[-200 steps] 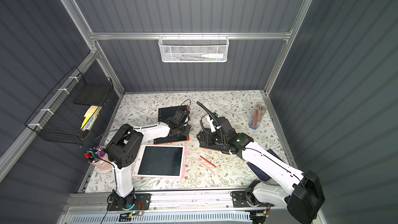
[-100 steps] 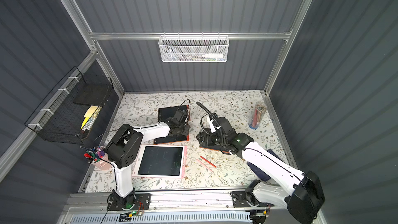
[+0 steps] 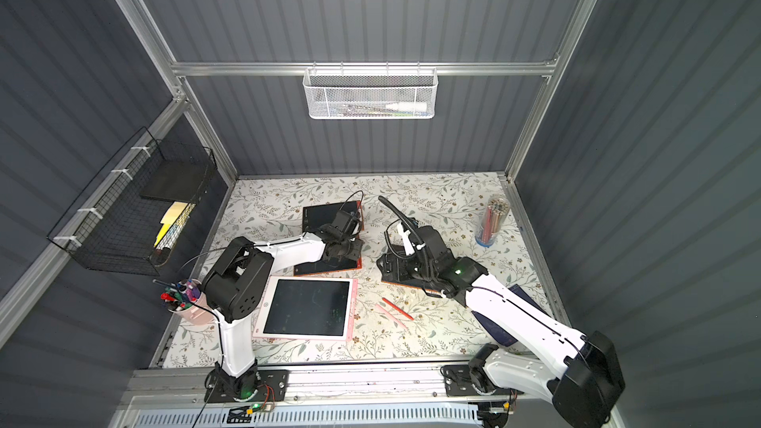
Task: Place the stylus back onto the writing tablet
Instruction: Adjust the stylus on the writing tablet.
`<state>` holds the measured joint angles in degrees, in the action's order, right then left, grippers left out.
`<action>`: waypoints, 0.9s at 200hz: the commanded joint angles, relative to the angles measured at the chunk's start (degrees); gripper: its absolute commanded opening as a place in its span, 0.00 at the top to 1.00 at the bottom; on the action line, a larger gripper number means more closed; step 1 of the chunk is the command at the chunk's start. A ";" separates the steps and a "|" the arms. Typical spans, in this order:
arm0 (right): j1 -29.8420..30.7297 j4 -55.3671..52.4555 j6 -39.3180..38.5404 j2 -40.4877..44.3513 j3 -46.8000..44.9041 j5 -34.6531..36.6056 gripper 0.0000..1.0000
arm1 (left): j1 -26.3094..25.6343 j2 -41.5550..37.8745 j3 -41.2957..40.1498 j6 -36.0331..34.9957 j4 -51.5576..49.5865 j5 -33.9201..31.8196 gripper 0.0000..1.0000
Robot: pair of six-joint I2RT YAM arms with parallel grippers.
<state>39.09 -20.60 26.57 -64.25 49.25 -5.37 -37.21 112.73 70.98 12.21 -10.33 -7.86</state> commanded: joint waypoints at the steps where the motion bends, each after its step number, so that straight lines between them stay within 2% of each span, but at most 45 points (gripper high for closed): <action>1: 0.19 0.47 0.26 0.24 -0.56 0.61 0.01 | -0.23 1.77 1.45 -1.13 -1.01 1.62 1.00; 59: 0.19 0.03 0.31 0.70 -1.08 1.06 0.01 | -0.23 2.41 1.42 -0.96 -1.10 1.57 1.00; 64: 0.20 0.05 0.29 0.70 -1.17 1.14 0.01 | -0.23 2.41 3.61 -0.91 -1.18 1.53 1.00; 116: 0.18 -0.10 0.41 1.05 -1.42 1.41 0.01 | -0.23 0.77 5.11 0.48 -1.10 0.79 1.00; 180: 0.13 0.25 0.59 0.71 -1.27 1.15 0.01 | -0.23 0.47 4.32 0.37 -1.19 0.73 1.00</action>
<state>39.09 -20.62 26.79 -64.20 48.36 -4.54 -37.21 114.02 74.65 12.27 -10.74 -7.31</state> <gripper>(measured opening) 0.989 0.054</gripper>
